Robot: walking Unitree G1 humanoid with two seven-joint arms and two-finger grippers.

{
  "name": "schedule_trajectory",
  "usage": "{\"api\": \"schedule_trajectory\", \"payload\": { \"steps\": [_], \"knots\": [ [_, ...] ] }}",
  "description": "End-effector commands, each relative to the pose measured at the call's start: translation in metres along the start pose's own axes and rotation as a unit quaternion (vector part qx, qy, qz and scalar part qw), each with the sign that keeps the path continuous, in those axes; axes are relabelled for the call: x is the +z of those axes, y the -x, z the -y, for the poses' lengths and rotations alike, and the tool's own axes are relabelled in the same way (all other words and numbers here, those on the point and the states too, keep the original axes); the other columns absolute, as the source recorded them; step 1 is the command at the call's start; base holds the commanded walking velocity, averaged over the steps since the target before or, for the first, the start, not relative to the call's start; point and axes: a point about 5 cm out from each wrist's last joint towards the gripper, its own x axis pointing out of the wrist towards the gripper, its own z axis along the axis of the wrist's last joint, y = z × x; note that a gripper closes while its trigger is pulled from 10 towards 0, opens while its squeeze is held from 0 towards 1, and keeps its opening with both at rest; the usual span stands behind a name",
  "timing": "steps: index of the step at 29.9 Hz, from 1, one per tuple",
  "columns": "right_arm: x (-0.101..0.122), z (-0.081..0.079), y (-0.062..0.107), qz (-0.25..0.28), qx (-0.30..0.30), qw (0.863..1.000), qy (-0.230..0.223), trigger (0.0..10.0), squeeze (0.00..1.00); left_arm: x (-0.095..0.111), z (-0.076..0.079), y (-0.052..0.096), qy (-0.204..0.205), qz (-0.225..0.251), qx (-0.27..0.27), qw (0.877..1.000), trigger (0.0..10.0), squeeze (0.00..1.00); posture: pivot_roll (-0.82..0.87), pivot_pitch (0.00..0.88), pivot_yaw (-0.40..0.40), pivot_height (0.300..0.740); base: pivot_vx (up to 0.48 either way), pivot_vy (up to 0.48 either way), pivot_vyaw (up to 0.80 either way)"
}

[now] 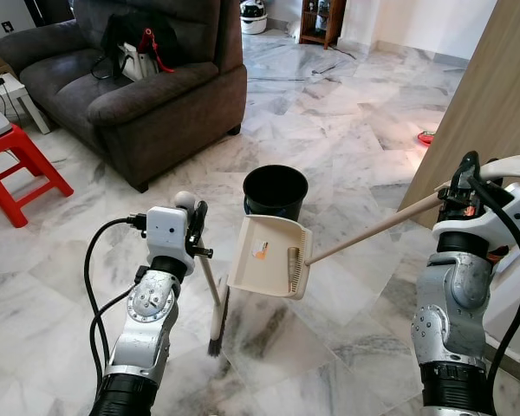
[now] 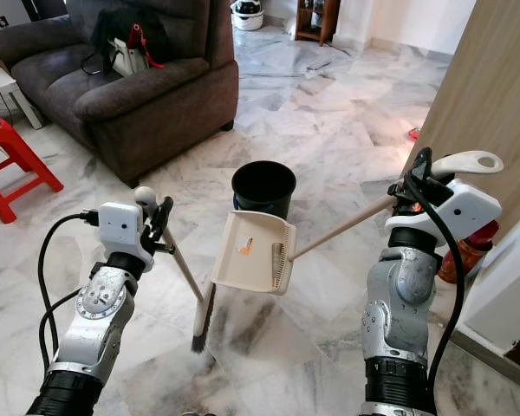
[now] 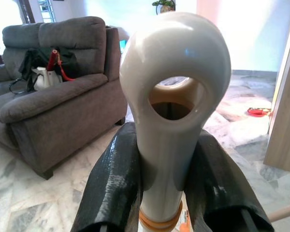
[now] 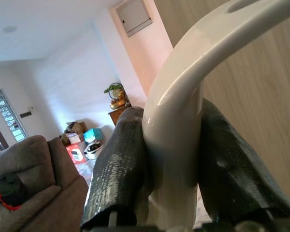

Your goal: Sweep floor

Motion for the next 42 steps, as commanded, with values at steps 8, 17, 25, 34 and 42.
{"api": "schedule_trajectory", "payload": {
  "steps": [8,17,25,34,42],
  "knots": [
    [0.026,-0.014,-0.01,0.057,0.017,0.998,-0.02,10.0,0.0,0.015,-0.001,-0.001,-0.012,0.033,-0.005,0.999,10.0,0.0,0.03,0.053,0.033,0.74,0.305,0.0,0.0],
    [0.033,-0.019,-0.015,0.068,0.025,0.997,-0.025,10.0,0.0,0.016,0.0,-0.002,-0.01,0.034,-0.007,0.999,10.0,0.0,0.03,0.065,0.033,0.74,0.324,0.0,0.0],
    [0.032,-0.023,-0.016,0.064,0.035,0.997,-0.027,10.0,0.0,0.016,0.001,-0.002,-0.01,0.034,-0.008,0.999,10.0,0.0,0.03,0.064,0.032,0.74,0.33,0.0,0.0],
    [0.032,-0.026,-0.016,0.059,0.044,0.997,-0.033,10.0,0.0,0.017,0.001,-0.002,-0.009,0.035,-0.009,0.999,10.0,0.0,0.03,0.064,0.032,0.74,0.344,0.0,0.0],
    [0.028,-0.03,-0.014,0.05,0.056,0.997,-0.024,10.0,0.0,0.017,0.001,-0.002,-0.009,0.036,-0.01,0.999,10.0,0.0,0.03,0.058,0.033,0.74,0.352,0.0,0.16]
  ]
}}
